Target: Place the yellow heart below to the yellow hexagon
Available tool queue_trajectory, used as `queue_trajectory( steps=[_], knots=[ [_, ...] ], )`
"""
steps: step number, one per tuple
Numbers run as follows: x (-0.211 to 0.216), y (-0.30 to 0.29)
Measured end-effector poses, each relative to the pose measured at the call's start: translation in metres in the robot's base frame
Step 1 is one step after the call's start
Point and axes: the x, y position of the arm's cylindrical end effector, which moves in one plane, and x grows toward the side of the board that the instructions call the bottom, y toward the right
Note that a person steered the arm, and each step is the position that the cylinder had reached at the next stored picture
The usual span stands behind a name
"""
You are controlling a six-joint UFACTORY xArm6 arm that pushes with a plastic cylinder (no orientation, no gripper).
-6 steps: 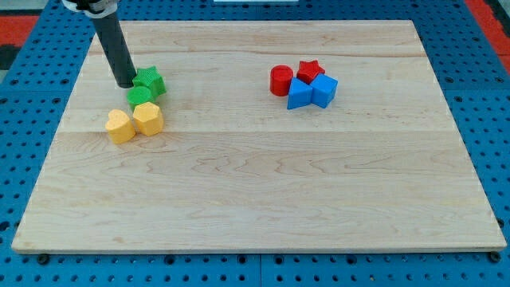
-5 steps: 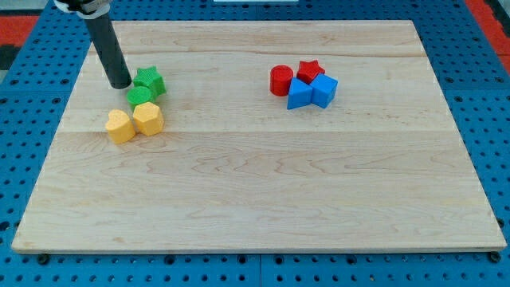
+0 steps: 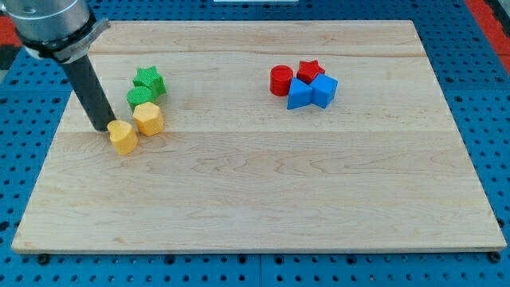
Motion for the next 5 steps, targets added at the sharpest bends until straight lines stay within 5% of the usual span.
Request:
queue_trajectory(
  steps=[5],
  knots=[
    [0.039,0.037]
  ],
)
